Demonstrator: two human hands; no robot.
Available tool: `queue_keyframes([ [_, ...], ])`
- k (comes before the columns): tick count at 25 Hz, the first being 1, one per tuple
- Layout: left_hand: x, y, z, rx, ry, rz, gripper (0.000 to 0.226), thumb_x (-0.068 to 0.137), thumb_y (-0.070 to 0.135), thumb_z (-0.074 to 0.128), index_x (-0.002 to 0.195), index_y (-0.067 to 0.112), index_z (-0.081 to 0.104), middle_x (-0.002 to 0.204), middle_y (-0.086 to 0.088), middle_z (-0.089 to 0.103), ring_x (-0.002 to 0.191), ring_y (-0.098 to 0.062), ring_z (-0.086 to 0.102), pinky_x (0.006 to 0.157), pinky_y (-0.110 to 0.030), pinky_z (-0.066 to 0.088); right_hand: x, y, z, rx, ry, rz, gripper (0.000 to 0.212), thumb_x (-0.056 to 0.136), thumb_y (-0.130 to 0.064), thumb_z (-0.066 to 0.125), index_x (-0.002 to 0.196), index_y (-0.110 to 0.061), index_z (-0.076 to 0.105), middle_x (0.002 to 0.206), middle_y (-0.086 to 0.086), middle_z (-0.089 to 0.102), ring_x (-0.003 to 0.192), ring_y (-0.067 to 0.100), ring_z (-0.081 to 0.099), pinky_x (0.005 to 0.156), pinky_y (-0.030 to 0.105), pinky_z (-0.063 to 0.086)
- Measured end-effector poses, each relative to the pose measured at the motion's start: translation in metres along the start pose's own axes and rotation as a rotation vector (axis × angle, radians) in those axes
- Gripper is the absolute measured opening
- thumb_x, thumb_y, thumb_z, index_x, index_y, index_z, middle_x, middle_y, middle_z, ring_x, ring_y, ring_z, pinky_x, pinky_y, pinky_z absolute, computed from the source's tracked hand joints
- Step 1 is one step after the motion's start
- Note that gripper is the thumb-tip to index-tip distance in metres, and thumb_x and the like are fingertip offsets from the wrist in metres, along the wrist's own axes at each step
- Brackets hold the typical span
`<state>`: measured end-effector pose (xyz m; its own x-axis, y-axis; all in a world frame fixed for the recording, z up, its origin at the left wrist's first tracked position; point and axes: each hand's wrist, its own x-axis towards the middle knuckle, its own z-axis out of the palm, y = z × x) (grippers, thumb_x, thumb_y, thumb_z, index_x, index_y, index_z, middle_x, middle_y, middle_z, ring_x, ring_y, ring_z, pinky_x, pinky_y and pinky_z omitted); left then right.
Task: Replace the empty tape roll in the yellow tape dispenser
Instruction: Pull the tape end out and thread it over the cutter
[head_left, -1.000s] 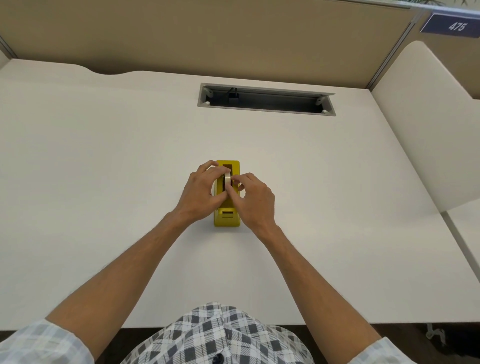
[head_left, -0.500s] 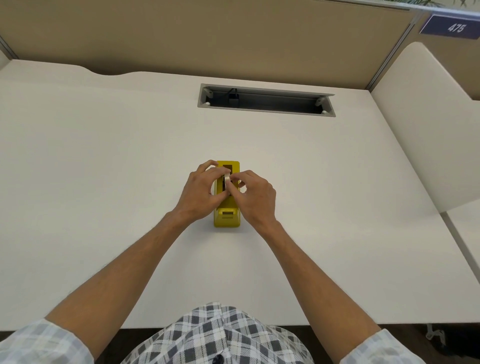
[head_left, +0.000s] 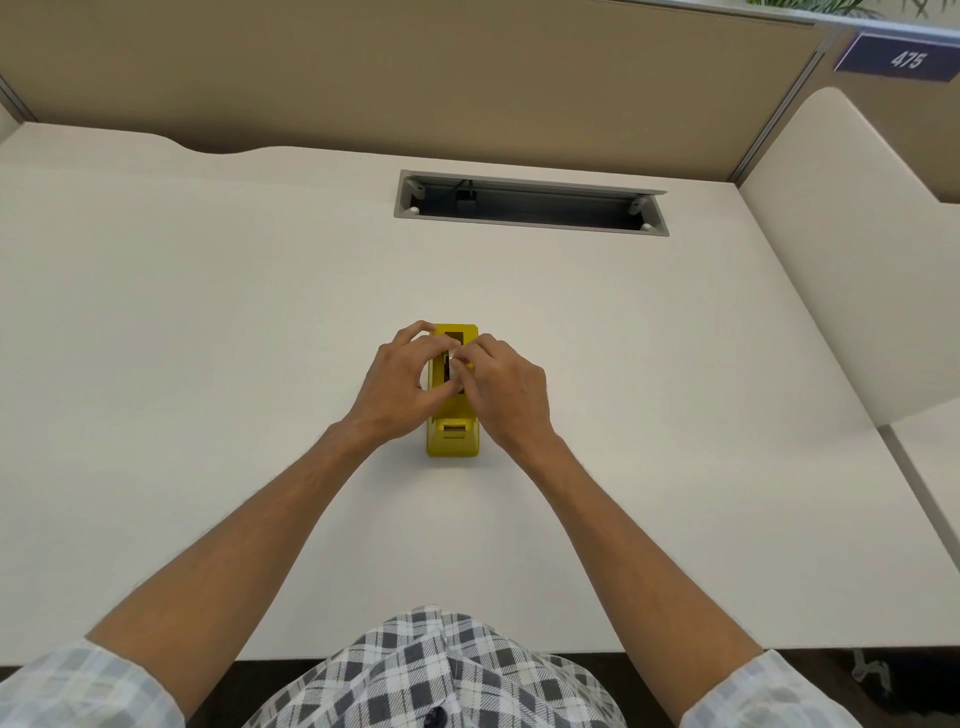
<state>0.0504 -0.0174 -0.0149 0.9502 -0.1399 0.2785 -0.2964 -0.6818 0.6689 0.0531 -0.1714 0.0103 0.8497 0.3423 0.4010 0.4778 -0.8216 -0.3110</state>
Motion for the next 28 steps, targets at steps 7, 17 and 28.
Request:
queue_keyframes([
  [7,-0.001,0.001,0.001,-0.037,0.024,-0.026,0.032,0.088,0.026,0.064,0.119,0.02,0.063,0.119,0.009,0.063,0.127,-0.011,0.042,0.097,-0.046,0.044,0.003,0.001,-0.006,0.065,-0.116,0.086,0.017,0.098,-0.026,0.053,0.103,-0.016,0.067,0.101,-0.002,0.064,0.09,0.016,0.06,0.062,0.032,0.047],
  [17,-0.006,0.001,0.002,-0.091,-0.011,-0.058,0.047,0.086,0.022,0.066,0.131,0.014,0.055,0.136,0.0,0.055,0.135,-0.013,0.038,0.108,-0.036,0.038,0.001,0.001,-0.006,0.104,-0.236,0.108,0.019,0.102,-0.024,0.044,0.107,-0.013,0.059,0.104,0.001,0.058,0.083,0.021,0.06,0.064,0.036,0.049],
  [28,-0.01,-0.008,0.004,-0.122,-0.064,-0.096,0.059,0.086,0.005,0.063,0.141,0.014,0.044,0.146,0.002,0.044,0.139,-0.002,0.025,0.113,-0.025,0.024,-0.019,-0.007,-0.005,0.069,-0.186,0.095,0.022,0.103,-0.025,0.046,0.108,-0.01,0.061,0.102,0.004,0.061,0.082,0.021,0.06,0.058,0.026,0.036],
])
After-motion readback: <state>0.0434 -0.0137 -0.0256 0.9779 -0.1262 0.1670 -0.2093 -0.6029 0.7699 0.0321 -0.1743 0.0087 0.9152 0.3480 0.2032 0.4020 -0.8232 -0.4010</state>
